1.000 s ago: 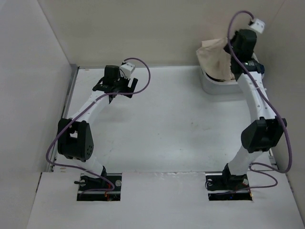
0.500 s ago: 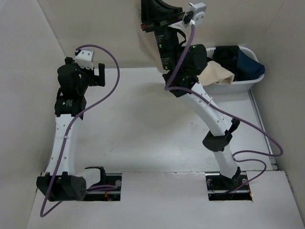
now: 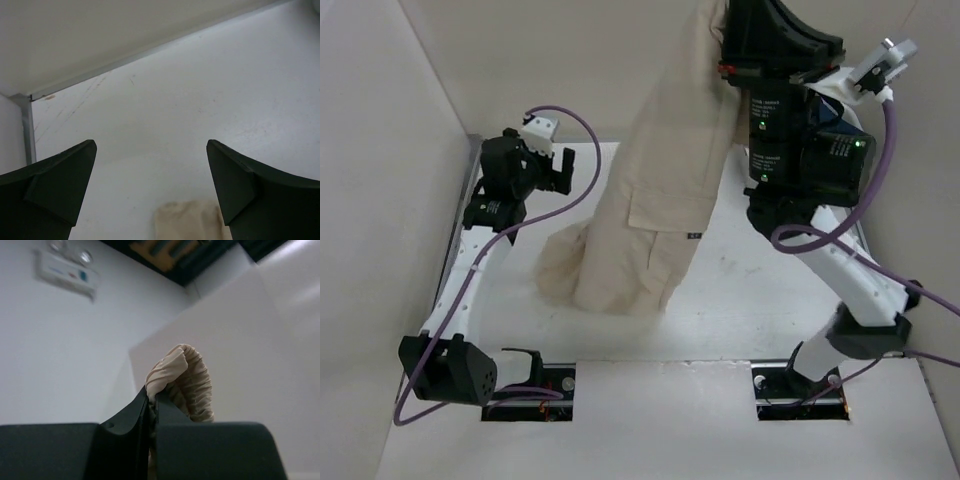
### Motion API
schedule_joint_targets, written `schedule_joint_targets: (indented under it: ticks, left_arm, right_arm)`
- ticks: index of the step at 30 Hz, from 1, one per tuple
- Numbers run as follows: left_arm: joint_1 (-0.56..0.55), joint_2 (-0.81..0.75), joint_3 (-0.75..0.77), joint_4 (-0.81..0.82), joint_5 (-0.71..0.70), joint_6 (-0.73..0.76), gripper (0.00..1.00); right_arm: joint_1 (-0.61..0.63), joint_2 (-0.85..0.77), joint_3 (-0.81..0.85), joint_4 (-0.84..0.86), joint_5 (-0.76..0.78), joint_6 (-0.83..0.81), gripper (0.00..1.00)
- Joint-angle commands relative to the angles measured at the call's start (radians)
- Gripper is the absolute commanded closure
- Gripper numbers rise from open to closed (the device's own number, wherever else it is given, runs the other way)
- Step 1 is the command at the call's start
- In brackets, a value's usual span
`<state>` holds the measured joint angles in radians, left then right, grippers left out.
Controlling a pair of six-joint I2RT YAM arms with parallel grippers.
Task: Fold and stack the trousers
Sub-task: Move the trousers to the center of the board, then flatten the trousers out
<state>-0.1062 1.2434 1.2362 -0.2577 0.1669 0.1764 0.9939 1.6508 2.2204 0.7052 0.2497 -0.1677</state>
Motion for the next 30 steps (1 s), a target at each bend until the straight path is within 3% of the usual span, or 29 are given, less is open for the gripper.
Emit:
schedule_joint_targets:
  ticks: [1,6,9,11,13,19,25,26,27,30]
  left_arm:
    - [-0.054,0.008,-0.055,0.000,0.007,0.105,0.04]
    - [-0.028,0.028,-0.038,-0.101,0.026,0.219,0.04]
    - [-0.039,0.048,0.020,-0.376,0.181,0.365,0.05]
    - [-0.101,0.063,0.025,-0.593,0.250,0.480,0.07]
    - [-0.189,0.077,-0.036,-0.696,0.249,0.520,0.09]
    - [-0.379,0.158,-0.270,-0.603,0.102,0.526,0.10]
    - [-0.430,0.347,-0.274,-0.522,0.056,0.477,0.16]
    - [-0.430,0.388,-0.267,-0.508,0.043,0.466,0.22]
    - [-0.425,0.431,-0.252,-0.503,0.036,0.457,0.35]
    - [-0.383,0.511,-0.175,-0.494,-0.006,0.407,0.86]
  right_arm:
    - [-0.080,-0.165,-0.383,0.042,0.280,-0.013,0.99]
    - [-0.230,-0.457,-0.940,0.008,0.629,0.005,0.99]
    - [-0.297,-0.589,-1.177,-0.035,0.714,0.028,0.99]
    - [-0.315,-0.684,-1.315,-0.087,0.737,0.072,0.98]
    - [-0.311,-0.784,-1.410,-0.153,0.728,0.144,0.96]
    - [-0.320,-0.951,-1.522,-0.389,0.656,0.388,0.96]
    - [-0.418,-1.063,-1.605,-0.576,0.548,0.666,0.94]
    - [-0.447,-1.079,-1.620,-0.599,0.498,0.715,0.94]
    - [-0.470,-1.083,-1.628,-0.616,0.455,0.746,0.94]
    - [-0.556,-1.083,-1.644,-0.650,0.268,0.816,0.96]
